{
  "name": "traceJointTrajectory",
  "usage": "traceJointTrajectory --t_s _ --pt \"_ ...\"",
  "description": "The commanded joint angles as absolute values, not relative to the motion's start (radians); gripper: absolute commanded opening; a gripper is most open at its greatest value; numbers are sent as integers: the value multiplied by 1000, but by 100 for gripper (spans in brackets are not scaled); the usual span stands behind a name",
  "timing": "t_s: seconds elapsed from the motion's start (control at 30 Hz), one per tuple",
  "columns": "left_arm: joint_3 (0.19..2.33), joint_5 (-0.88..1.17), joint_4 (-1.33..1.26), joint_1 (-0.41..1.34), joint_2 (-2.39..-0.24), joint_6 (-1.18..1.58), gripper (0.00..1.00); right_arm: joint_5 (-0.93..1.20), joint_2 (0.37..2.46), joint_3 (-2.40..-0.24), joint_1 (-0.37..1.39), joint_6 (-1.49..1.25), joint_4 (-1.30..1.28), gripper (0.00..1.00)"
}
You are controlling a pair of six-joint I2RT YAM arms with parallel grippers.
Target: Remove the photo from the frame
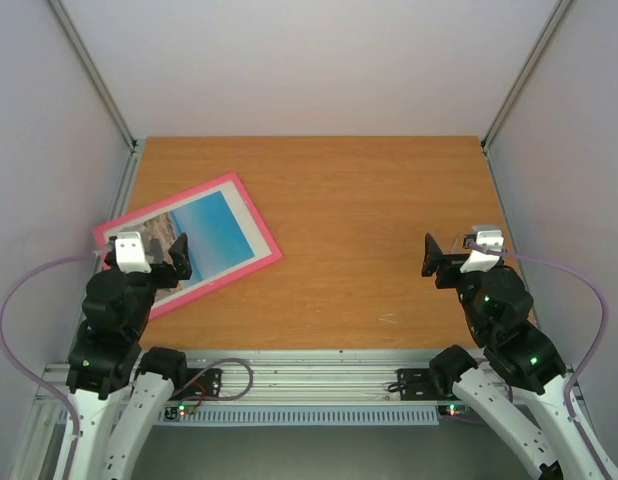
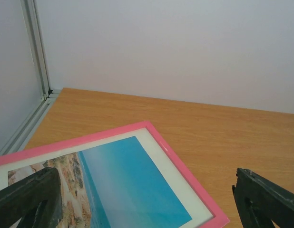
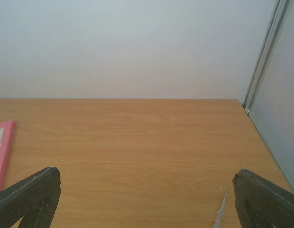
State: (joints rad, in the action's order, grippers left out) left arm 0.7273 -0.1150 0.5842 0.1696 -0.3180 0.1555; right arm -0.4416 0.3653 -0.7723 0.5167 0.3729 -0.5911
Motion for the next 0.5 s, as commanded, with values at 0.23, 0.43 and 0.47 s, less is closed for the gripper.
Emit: traceJointTrajectory --t_s 0.23,0.43,0.47 --pt "760 -73 526 165 -368 128 99 -478 365 -799 524 345 -592 98" --pt "785 -17 519 164 -462 98 100 -481 370 -804 525 332 -604 98" --pt "792 -8 525 166 -487 85 99 -479 370 -803 525 331 -605 99"
